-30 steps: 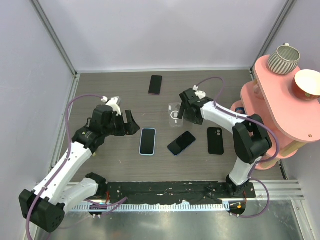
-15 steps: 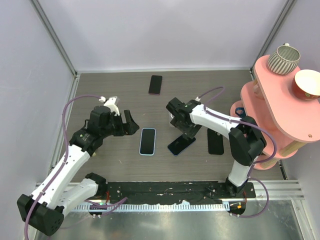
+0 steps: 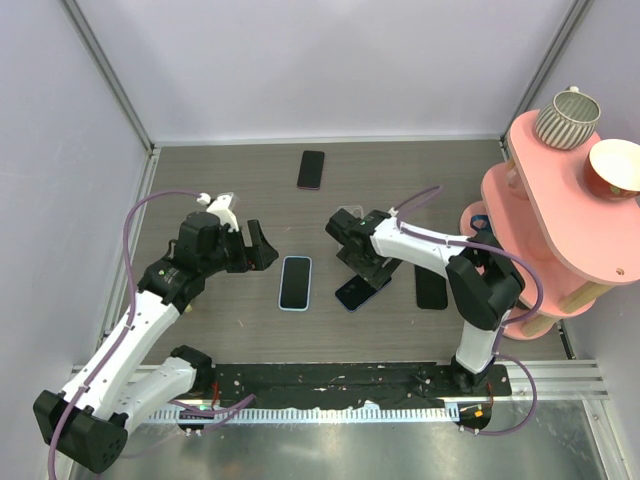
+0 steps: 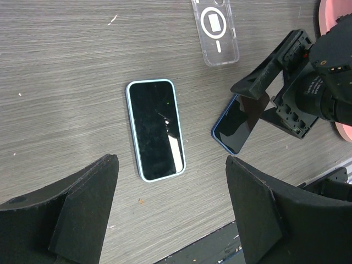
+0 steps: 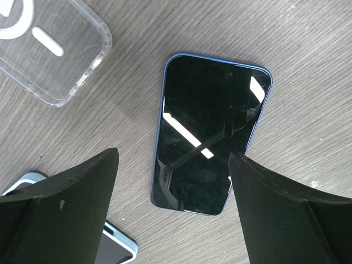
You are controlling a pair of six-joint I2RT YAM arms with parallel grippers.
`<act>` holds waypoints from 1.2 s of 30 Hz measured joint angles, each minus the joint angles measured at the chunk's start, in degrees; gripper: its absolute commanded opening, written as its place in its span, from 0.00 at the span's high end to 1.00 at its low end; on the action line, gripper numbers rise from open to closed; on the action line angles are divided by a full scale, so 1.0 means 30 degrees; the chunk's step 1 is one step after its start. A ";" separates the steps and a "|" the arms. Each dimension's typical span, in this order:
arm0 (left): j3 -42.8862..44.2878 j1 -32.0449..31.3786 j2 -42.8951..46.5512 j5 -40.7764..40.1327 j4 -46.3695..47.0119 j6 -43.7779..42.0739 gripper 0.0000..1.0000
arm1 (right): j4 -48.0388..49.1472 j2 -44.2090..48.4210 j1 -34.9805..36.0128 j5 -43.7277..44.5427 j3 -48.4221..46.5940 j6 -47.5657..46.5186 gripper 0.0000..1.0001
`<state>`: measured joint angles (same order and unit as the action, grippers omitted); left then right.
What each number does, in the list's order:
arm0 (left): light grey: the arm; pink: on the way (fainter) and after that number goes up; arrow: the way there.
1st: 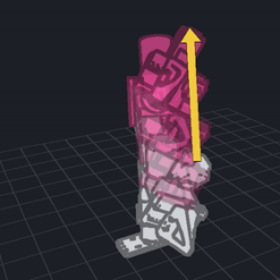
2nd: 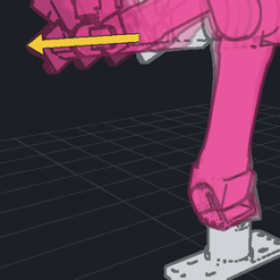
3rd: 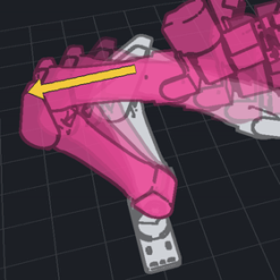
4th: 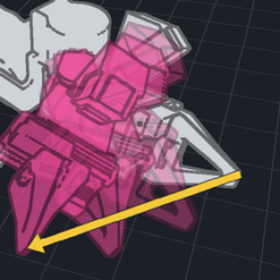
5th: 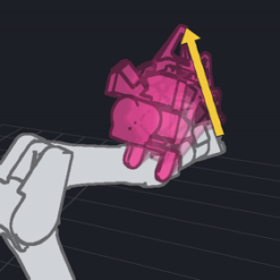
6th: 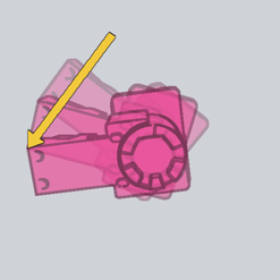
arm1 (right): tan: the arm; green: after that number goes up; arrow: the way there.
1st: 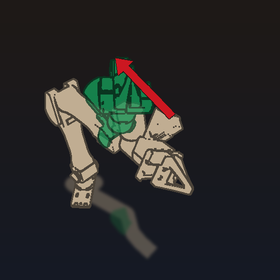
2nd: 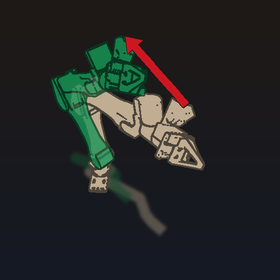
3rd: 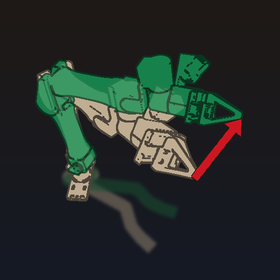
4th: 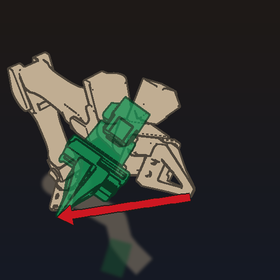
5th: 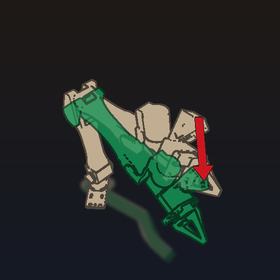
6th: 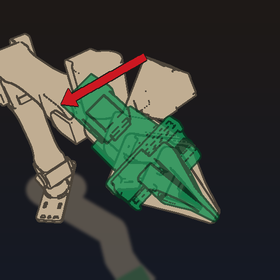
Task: Put the phone into the phone case
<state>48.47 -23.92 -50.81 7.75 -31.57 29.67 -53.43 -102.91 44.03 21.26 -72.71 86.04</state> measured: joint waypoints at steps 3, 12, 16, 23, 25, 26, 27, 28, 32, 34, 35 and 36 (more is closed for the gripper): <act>0.0000 0.0000 0.0000 0.0000 0.0000 -0.0007 0.17 | 0.0131 -0.0124 0.0080 -0.0117 0.0248 0.0058 0.12; -0.0015 0.0000 0.0000 0.0007 0.0000 -0.0036 0.17 | 0.0911 -0.0175 0.0095 -0.0430 0.1909 0.0481 0.12; -0.0029 0.0000 -0.0007 0.0007 0.0000 -0.0036 0.17 | 0.1333 -0.0197 0.0095 -0.0605 0.2237 0.0517 0.13; -0.0029 0.0000 -0.0007 0.0007 0.0007 -0.0036 0.17 | 0.1676 0.0146 0.0095 -0.0590 0.2674 0.0444 0.21; -0.0029 0.0000 -0.0007 0.0007 0.0007 -0.0036 0.17 | 0.1814 0.0277 0.0095 -0.0583 0.2827 0.0291 0.25; -0.0029 0.0000 -0.0007 0.0007 0.0007 -0.0044 0.17 | 0.1902 0.0335 0.0095 -0.0576 0.2892 0.0138 0.25; -0.0029 0.0000 -0.0007 0.0007 0.0007 -0.0044 0.17 | 0.1974 0.0364 0.0109 -0.0568 0.2936 -0.0058 0.25; -0.0029 0.0000 -0.0007 0.0007 0.0007 -0.0044 0.17 | 0.2091 0.0393 0.0146 -0.0546 0.2980 -0.0510 0.27; -0.0029 0.0000 -0.0007 0.0000 0.0007 -0.0051 0.17 | 0.3140 0.0648 0.0168 -0.0364 0.3293 -0.3293 0.32; -0.0029 0.0000 -0.0007 0.0000 0.0000 -0.0051 0.17 | 0.3818 0.0882 0.0138 -0.0372 0.3577 -0.4925 0.35; -0.0029 0.0000 -0.0007 0.0000 0.0000 -0.0051 0.17 | 0.4182 0.0991 0.0087 -0.0386 0.3730 -0.5916 0.36; -0.0029 0.0000 -0.0007 0.0000 0.0007 -0.0051 0.17 | 0.4481 0.1064 0.0015 -0.0430 0.3825 -0.6849 0.38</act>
<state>48.38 -23.92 -50.83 7.75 -31.55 29.52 -39.99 -99.72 44.07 19.97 -61.23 65.49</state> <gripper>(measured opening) 0.829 0.784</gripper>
